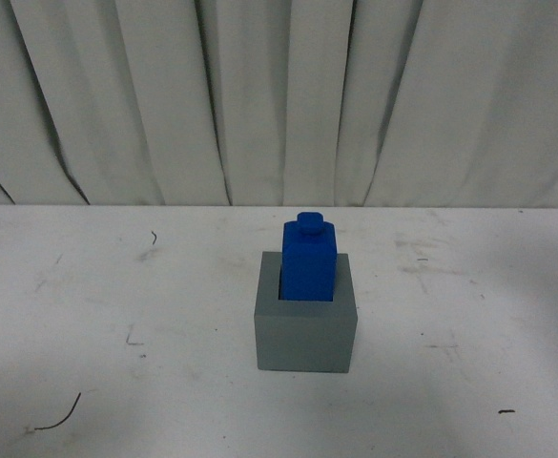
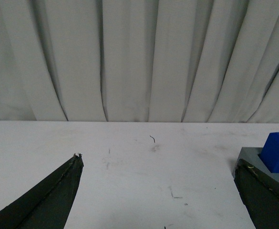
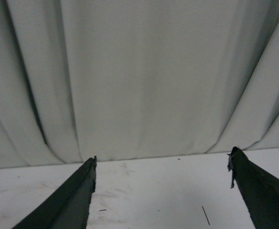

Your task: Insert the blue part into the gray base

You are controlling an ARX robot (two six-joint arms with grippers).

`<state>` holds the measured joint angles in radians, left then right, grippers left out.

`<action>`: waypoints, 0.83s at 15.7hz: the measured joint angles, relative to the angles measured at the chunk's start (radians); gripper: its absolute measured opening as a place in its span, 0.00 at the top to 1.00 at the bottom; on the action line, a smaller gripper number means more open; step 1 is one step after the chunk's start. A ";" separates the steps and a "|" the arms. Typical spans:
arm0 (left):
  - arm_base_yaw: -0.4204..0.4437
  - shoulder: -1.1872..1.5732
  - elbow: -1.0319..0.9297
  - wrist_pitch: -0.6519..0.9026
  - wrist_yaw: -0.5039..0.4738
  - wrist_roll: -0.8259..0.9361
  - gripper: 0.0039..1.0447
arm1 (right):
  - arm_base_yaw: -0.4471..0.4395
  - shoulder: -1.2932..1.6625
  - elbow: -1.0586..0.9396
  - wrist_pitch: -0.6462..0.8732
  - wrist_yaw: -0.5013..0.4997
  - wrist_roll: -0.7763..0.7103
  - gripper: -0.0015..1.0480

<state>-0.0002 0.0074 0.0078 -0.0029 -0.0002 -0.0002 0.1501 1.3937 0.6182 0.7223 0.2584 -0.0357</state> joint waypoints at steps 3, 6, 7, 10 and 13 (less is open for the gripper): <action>0.000 0.000 0.000 0.000 0.000 0.000 0.06 | -0.095 -0.369 -0.273 -0.122 -0.196 0.019 0.51; 0.000 0.000 0.000 0.000 0.000 0.000 0.06 | -0.150 -0.849 -0.386 -0.460 -0.255 0.021 0.89; 0.000 0.000 0.000 0.000 0.000 0.000 0.06 | -0.150 -1.163 -0.445 -0.724 -0.258 0.024 0.98; 0.000 0.000 0.000 0.000 0.000 0.000 0.06 | -0.150 -1.279 -0.481 -0.747 -0.258 0.024 0.98; 0.000 0.000 0.000 0.000 0.000 0.000 0.06 | -0.150 -1.303 -0.494 -0.737 -0.258 0.025 0.98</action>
<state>-0.0002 0.0074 0.0078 -0.0029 -0.0002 -0.0002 -0.0002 0.0910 0.1238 -0.0143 0.0006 -0.0109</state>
